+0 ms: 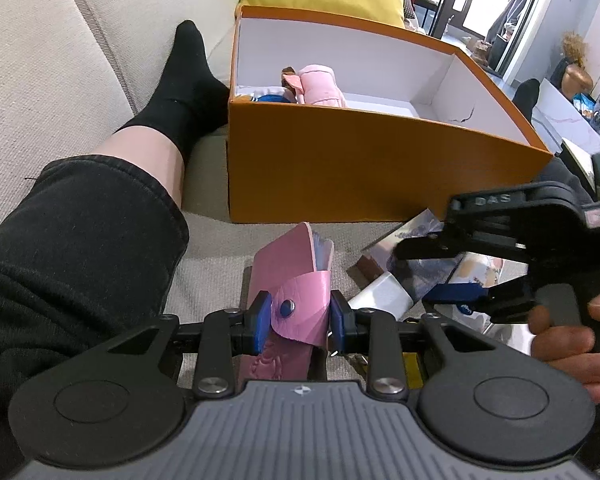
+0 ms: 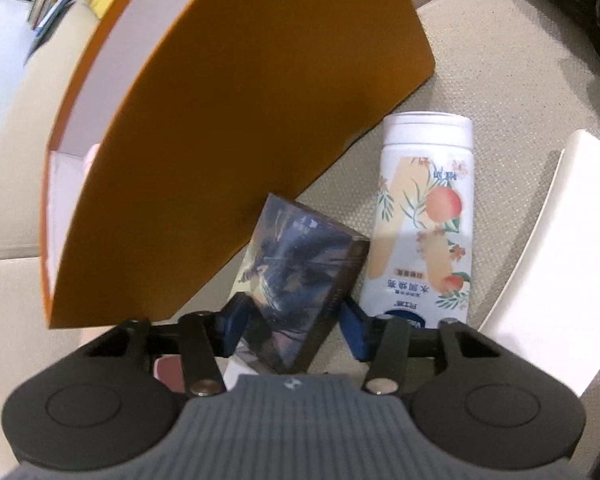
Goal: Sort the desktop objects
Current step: 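Grasp the dark photo card box with the right gripper while the left holds the wallet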
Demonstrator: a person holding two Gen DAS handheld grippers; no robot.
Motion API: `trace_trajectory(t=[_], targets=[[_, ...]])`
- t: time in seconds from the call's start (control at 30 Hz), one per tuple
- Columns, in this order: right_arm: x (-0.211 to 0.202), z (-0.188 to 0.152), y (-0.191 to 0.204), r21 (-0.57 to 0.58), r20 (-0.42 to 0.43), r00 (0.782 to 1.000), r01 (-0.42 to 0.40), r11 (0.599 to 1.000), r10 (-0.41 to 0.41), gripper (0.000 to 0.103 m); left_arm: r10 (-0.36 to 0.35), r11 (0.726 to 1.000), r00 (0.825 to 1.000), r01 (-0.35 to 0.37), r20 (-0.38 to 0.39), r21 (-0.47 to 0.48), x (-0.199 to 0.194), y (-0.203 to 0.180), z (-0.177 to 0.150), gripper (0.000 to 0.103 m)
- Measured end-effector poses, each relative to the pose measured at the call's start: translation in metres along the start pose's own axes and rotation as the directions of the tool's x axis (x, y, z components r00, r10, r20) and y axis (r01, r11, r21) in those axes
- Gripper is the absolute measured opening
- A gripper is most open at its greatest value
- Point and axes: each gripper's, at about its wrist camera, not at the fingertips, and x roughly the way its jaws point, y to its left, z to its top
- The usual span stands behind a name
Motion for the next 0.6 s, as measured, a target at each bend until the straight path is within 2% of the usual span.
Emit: trace_trajectory(t=[0.13, 0.3, 0.4, 0.5, 0.57, 0.6], targets=[[-0.009, -0.006, 0.005, -0.061, 0.014, 1.000, -0.020, 0.998, 0.020, 0.036, 0.006, 1.000, 1.000, -0.006, 0.002, 0.001, -0.001, -0.002, -0.001, 0.035], [-0.027, -0.015, 0.022, -0.156, 0.054, 0.998, -0.025, 0.987, 0.034, 0.033, 0.002, 1.000, 1.000, -0.002, 0.000, -0.020, -0.004, 0.001, -0.001, 0.035], [-0.031, -0.015, 0.025, -0.157, 0.090, 0.995, -0.036, 0.987, 0.050, 0.032, -0.004, 1.000, 1.000, 0.004, 0.000, -0.027, -0.004, 0.002, 0.001, 0.035], [-0.036, -0.018, 0.027, -0.186, 0.141, 0.986, -0.055, 0.981, 0.082, 0.024, -0.011, 1.000, 1.000, 0.011, 0.001, -0.021, -0.003, 0.001, 0.003, 0.035], [-0.029, -0.013, 0.032, -0.181, 0.137, 0.989, -0.037, 0.983, 0.063, 0.024, -0.017, 1.000, 1.000, 0.017, -0.002, -0.020, -0.002, 0.000, 0.004, 0.035], [-0.025, -0.011, 0.033, -0.182, 0.134, 0.990, -0.024, 0.983, 0.049, 0.028, -0.018, 1.000, 1.000, 0.018, -0.003, -0.019, -0.001, -0.001, 0.004, 0.035]])
